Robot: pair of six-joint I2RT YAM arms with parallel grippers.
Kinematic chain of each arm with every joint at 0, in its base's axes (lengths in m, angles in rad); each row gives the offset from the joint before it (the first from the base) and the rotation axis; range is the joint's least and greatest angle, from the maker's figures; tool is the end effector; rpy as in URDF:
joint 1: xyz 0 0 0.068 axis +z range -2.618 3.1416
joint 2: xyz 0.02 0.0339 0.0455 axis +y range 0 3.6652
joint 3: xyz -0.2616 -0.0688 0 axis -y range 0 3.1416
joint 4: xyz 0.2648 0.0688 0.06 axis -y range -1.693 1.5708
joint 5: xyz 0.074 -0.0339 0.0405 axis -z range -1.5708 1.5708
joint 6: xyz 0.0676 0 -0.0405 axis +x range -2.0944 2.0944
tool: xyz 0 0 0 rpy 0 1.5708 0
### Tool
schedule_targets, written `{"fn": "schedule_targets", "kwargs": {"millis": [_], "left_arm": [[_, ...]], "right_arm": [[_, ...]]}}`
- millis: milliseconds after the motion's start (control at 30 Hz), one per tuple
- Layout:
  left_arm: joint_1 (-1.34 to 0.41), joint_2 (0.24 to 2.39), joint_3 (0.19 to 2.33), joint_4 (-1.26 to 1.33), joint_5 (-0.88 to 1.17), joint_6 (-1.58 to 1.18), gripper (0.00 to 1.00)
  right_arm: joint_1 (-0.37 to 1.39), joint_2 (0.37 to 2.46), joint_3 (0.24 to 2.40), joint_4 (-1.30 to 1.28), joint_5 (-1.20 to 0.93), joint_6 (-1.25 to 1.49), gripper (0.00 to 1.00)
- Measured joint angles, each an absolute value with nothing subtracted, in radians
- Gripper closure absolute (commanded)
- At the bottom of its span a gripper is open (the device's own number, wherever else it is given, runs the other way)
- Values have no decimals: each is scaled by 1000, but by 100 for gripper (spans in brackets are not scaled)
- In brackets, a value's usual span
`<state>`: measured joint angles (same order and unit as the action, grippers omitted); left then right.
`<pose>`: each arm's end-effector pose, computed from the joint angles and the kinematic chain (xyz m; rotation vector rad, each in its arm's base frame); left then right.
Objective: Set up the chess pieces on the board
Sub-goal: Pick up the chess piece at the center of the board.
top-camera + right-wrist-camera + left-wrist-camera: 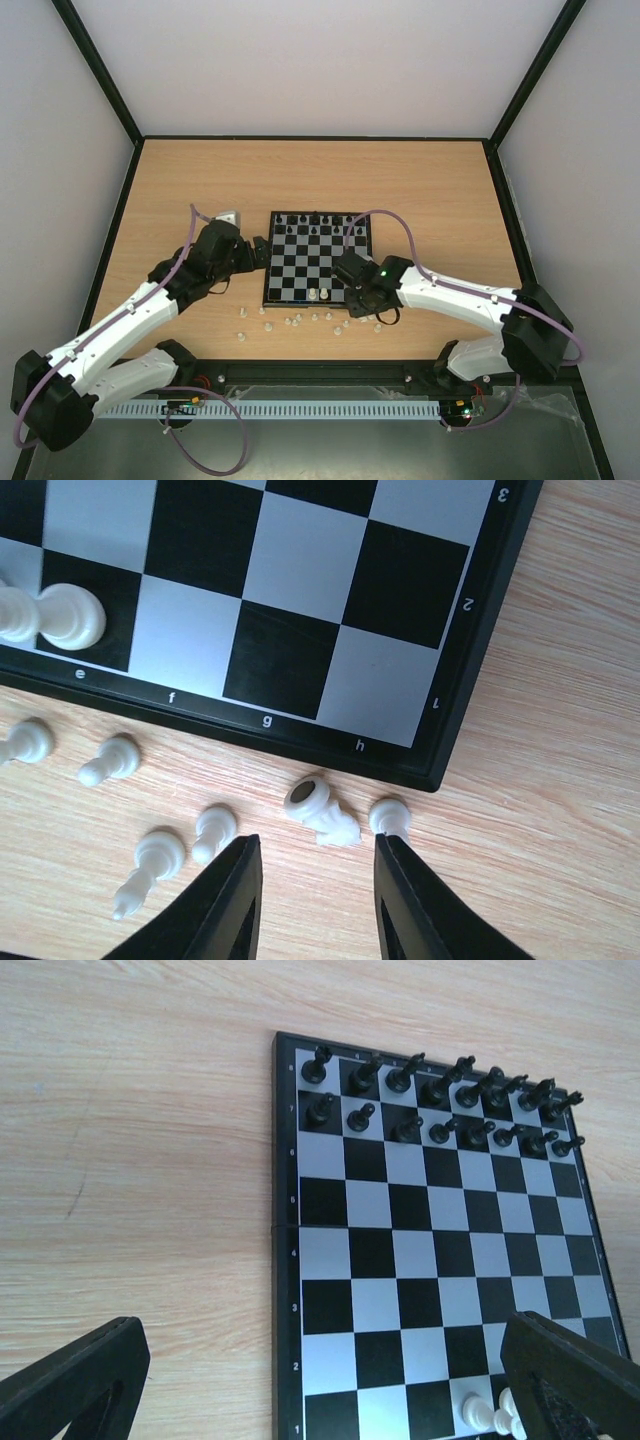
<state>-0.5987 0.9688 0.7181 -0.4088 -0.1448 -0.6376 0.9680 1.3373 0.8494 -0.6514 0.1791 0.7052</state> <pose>0.2158 -0.1354 0.2352 -0.1248 2.2687 -0.5106 0.1688 0.2240 0.1692 -0.3020 2.6920 0.2777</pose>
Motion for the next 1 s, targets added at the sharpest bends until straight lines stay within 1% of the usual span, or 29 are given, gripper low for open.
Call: {"fn": "schedule_targets", "kwargs": {"millis": [167, 533, 633, 933, 1000], "left_arm": [[-601, 970, 707, -427, -106, -648, 1], [-626, 1010, 692, -428, -67, -659, 0], [-628, 1020, 692, -421, -61, -659, 1], [-628, 1023, 692, -401, -56, -658, 1], [-628, 1023, 690, -399, -56, -658, 1]], "right_arm": [[968, 1280, 832, -661, 173, 735, 64], [997, 1217, 718, -686, 154, 836, 65], [1014, 1215, 701, -686, 152, 863, 68], [1030, 1234, 669, -686, 151, 904, 69], [1030, 1241, 668, -685, 155, 907, 71]]}}
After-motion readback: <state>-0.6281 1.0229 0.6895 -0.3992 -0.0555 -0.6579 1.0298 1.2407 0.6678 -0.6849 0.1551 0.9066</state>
